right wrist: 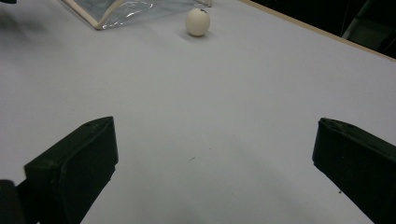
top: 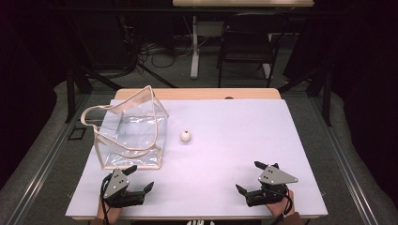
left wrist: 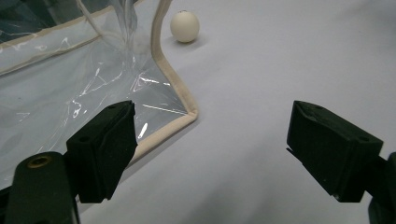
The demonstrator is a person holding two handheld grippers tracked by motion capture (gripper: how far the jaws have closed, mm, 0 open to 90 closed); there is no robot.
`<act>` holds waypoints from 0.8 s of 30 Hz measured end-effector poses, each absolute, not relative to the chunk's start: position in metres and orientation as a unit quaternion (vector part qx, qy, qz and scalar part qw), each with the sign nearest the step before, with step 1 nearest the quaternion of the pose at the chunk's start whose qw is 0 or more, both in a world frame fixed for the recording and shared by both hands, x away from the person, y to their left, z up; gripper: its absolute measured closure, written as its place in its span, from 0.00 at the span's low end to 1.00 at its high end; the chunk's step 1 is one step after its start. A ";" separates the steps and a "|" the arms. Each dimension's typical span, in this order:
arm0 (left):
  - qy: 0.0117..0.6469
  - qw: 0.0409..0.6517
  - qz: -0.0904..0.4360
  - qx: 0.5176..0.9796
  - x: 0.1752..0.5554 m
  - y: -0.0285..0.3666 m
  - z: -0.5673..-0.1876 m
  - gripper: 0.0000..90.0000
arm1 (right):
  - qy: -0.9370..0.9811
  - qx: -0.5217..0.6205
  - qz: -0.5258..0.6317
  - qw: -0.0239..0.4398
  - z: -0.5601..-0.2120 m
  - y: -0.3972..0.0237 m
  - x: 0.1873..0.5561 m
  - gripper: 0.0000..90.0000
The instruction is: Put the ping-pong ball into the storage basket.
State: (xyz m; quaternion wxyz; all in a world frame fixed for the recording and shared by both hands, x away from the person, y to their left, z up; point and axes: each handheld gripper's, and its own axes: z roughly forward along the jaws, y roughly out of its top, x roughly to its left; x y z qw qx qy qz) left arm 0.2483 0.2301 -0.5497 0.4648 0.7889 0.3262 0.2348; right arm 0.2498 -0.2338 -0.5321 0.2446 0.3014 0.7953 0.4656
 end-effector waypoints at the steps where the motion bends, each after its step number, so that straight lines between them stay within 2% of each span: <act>1: 0.326 0.465 0.235 0.789 0.248 0.230 -0.550 0.18 | 0.797 0.302 0.463 0.242 -0.533 -0.234 0.249 0.00; 24: 0.324 0.463 0.231 0.792 0.247 0.228 -0.550 0.18 | 0.805 0.304 0.456 0.228 -0.532 -0.228 0.252 0.00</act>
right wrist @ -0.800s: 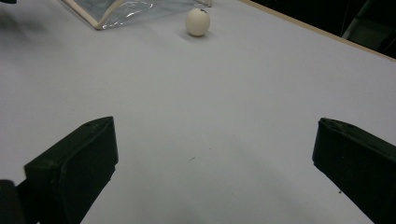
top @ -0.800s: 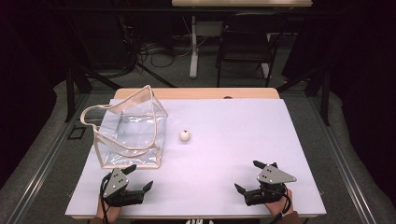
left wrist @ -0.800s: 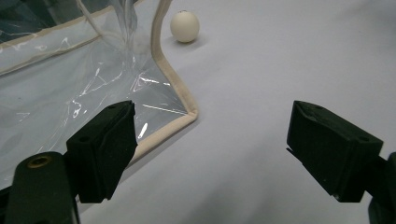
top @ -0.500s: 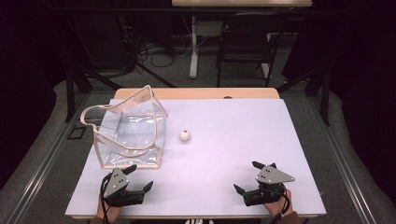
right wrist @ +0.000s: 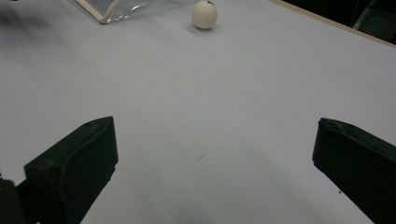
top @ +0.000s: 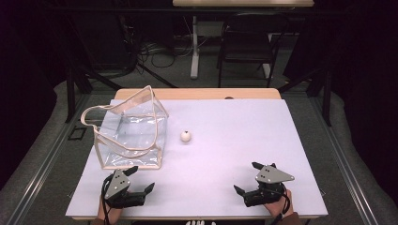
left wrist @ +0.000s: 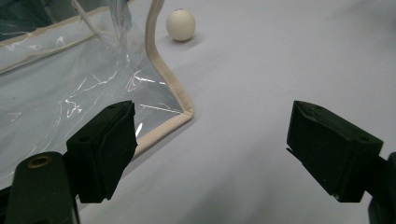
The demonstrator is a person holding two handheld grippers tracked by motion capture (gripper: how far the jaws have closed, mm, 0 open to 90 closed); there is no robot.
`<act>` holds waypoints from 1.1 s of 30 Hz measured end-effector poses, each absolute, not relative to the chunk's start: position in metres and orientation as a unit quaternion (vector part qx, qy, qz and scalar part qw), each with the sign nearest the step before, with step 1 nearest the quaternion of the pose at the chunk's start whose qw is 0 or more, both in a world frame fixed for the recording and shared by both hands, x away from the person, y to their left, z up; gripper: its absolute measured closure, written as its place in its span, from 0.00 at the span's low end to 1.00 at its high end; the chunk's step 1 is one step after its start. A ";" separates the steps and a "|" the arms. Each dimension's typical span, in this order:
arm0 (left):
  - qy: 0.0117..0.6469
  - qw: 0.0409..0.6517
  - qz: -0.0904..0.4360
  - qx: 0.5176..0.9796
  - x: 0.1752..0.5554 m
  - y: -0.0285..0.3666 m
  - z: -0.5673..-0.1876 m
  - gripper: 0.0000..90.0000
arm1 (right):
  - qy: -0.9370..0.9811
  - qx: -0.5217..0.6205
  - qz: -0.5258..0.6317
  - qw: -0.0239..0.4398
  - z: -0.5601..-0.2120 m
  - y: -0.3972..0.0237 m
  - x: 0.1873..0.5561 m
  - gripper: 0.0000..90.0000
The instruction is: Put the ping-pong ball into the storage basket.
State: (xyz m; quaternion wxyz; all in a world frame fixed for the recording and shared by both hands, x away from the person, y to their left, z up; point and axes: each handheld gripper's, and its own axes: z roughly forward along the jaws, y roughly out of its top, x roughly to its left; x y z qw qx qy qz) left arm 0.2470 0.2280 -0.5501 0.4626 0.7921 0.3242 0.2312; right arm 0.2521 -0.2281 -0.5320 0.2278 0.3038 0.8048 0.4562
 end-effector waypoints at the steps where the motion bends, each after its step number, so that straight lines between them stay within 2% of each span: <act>1: 0.324 0.463 0.230 0.792 0.247 0.228 -0.550 0.18 | 0.805 0.304 0.455 0.228 -0.532 -0.228 0.252 0.00; 33: 0.322 0.458 0.227 0.797 0.246 0.225 -0.552 0.18 | 0.823 0.294 0.438 0.209 -0.520 -0.195 0.280 0.00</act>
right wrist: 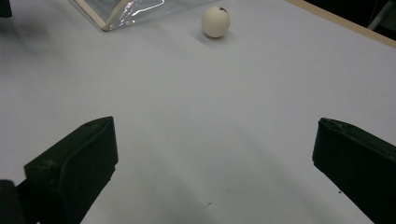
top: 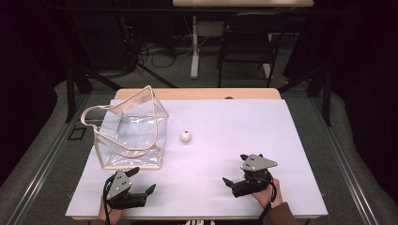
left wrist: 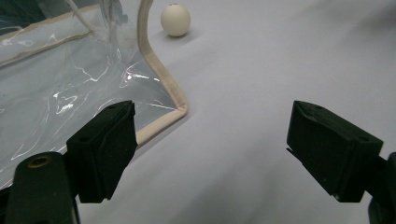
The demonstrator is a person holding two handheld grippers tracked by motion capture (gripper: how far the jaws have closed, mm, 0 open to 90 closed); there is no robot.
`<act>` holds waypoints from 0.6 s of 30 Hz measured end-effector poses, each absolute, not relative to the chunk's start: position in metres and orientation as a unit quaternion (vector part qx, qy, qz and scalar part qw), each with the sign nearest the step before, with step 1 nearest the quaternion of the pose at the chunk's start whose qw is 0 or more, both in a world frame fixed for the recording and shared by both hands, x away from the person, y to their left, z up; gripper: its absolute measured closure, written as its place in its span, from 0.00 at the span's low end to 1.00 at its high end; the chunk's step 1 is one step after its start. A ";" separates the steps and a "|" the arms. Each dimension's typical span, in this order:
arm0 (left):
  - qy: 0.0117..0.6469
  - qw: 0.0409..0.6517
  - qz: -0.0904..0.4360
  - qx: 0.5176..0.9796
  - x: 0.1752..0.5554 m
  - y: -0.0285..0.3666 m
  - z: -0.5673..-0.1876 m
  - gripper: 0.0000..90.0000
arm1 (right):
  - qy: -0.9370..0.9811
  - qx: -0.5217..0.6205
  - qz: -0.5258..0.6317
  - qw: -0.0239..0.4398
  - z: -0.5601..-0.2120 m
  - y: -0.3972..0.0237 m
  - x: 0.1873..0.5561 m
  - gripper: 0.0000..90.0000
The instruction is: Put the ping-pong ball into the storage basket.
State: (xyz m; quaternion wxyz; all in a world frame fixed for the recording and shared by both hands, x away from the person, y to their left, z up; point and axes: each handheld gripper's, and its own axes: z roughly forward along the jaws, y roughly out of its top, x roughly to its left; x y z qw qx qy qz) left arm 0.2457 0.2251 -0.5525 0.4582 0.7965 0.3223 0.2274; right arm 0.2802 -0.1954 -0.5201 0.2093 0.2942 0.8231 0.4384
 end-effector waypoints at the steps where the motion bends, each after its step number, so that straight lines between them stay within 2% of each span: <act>1: 0.322 0.458 0.227 0.796 0.246 0.225 -0.552 0.18 | 0.824 0.294 0.437 0.208 -0.520 -0.194 0.282 0.00; 18: 0.320 0.459 0.225 0.798 0.246 0.225 -0.552 0.18 | 0.828 0.288 0.437 0.202 -0.515 -0.174 0.304 0.00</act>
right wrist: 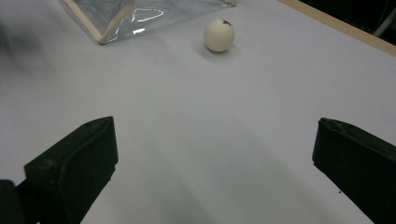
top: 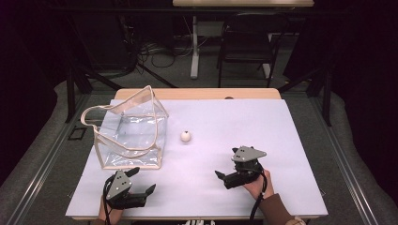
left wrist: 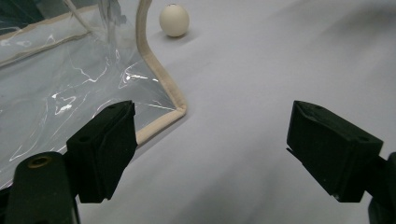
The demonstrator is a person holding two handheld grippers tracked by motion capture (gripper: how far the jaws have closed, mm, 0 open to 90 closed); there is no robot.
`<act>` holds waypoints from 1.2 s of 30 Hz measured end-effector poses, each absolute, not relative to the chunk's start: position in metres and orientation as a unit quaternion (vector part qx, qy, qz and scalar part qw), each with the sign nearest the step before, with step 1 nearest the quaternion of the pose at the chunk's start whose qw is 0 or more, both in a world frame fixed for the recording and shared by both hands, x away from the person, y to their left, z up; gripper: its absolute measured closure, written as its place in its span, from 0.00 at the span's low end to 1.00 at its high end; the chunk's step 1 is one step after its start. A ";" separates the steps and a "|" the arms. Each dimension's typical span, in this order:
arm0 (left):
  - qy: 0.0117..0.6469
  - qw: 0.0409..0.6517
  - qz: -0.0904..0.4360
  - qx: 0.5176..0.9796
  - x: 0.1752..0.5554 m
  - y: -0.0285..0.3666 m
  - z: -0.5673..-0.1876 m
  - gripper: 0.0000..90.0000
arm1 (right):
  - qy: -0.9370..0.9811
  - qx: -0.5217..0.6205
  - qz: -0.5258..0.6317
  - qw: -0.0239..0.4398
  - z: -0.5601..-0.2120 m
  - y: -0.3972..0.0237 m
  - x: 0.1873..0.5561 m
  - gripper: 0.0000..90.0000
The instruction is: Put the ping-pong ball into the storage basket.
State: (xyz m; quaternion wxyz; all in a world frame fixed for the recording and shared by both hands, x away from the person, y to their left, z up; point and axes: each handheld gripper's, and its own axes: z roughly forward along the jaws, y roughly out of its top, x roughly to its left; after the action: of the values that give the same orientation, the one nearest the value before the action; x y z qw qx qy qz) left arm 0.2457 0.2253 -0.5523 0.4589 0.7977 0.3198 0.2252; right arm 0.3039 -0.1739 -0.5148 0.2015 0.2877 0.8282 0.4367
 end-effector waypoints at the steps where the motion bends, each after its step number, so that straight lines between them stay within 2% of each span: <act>1: 0.320 0.459 0.225 0.798 0.246 0.225 -0.552 0.18 | 0.828 0.290 0.436 0.200 -0.514 -0.173 0.305 0.00; 36: 0.317 0.461 0.227 0.797 0.247 0.224 -0.552 0.18 | 0.840 0.280 0.430 0.174 -0.510 -0.144 0.348 0.00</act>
State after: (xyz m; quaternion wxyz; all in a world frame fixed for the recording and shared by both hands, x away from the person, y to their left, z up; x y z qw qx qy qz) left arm 0.2467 0.2242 -0.5522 0.4614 0.7970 0.3171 0.2266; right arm 0.3476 -0.1443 -0.5096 0.1737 0.2800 0.8405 0.4301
